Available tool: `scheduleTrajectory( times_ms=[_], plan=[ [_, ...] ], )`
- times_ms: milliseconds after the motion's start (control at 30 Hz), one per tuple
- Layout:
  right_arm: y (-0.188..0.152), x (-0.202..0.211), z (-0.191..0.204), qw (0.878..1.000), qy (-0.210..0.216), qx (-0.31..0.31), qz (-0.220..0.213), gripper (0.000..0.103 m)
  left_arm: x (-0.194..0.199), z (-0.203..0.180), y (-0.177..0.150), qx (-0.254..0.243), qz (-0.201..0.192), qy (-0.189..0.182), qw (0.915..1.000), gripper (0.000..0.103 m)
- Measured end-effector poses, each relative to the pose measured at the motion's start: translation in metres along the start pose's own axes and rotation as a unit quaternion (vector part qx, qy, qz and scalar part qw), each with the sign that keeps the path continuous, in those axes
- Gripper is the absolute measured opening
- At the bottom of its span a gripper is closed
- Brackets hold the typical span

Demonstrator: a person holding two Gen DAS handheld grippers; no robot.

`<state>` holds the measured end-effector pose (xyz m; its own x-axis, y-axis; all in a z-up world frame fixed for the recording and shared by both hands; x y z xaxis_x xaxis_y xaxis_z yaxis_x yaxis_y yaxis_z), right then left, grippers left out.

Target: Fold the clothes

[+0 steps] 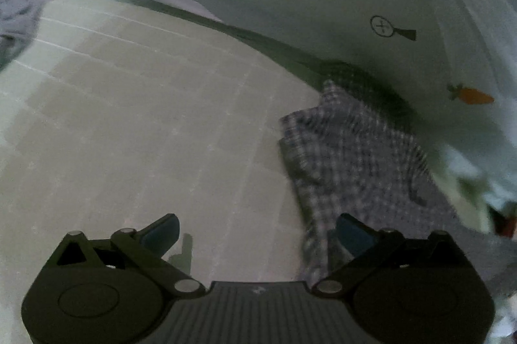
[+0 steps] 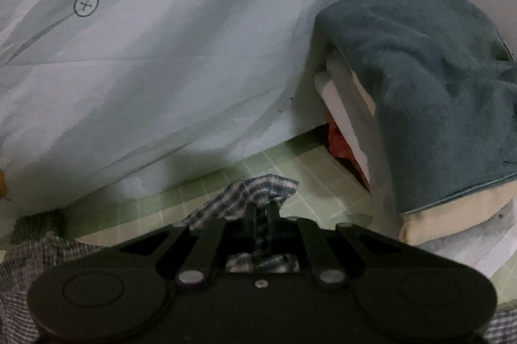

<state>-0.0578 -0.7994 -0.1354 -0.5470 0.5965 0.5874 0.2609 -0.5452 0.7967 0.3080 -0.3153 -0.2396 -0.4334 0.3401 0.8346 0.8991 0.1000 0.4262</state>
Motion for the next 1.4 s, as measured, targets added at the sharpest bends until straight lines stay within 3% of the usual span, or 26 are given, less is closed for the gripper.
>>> scheduleTrajectory(
  times_ms=[167,200,300,367,533,700,767,867,1000,1167,1267,1400],
  plan=[
    [-0.001,-0.003,-0.012,1.0,0.0,-0.013,0.01,0.007,-0.029,-0.015,0.008,0.012,0.021,-0.021,0.9995,0.065],
    [-0.002,-0.003,-0.014,1.0,-0.002,-0.013,0.011,0.007,-0.034,-0.018,0.009,0.014,0.025,-0.025,0.9993,0.054],
    [-0.003,-0.002,-0.02,1.0,0.0,-0.016,0.015,0.007,-0.05,-0.025,0.012,0.021,0.036,-0.035,0.9986,0.004],
    [-0.002,0.002,-0.023,1.0,0.001,-0.027,0.005,0.007,-0.057,-0.031,0.017,0.016,0.033,-0.037,0.9986,0.003],
    [0.009,0.013,-0.01,0.999,0.023,-0.024,-0.009,0.007,-0.046,-0.04,0.059,-0.014,-0.022,-0.029,0.9992,0.003],
    [0.006,0.013,0.011,1.0,0.018,0.016,-0.004,0.007,-0.062,-0.026,0.07,-0.008,-0.012,0.001,0.9999,0.002],
    [-0.001,0.007,0.013,1.0,0.004,0.02,0.006,0.007,-0.056,-0.025,0.068,-0.02,-0.015,0.01,0.9996,0.007],
    [-0.006,0.015,0.02,1.0,0.021,0.011,0.004,0.007,-0.035,-0.02,0.064,-0.041,-0.034,0.028,0.9982,0.023],
    [-0.011,0.042,0.041,0.998,0.056,0.033,-0.022,0.007,0.001,-0.01,0.057,-0.057,-0.065,0.048,0.9951,0.024],
    [-0.035,0.106,0.086,0.986,0.131,0.088,-0.052,0.007,0.06,0.005,0.023,-0.045,-0.087,0.043,0.9943,0.026],
    [-0.066,0.141,0.112,0.976,0.151,0.149,-0.049,0.007,0.092,0.011,-0.009,-0.04,-0.096,0.041,0.9938,0.028],
    [-0.13,0.166,0.128,0.969,0.166,0.182,-0.001,0.008,0.111,0.006,-0.055,-0.077,-0.071,0.031,0.994,0.038]
  ],
)
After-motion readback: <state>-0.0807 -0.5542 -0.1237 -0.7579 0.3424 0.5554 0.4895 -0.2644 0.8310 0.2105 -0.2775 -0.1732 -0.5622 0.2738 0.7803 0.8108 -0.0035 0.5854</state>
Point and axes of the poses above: each gripper's, at about its wrist camera, not at the fingertips, and x roughly against the way its jaws point, z to its left, y to its top, the point moved 10 cm from there along -x, roughly the way its jaws point
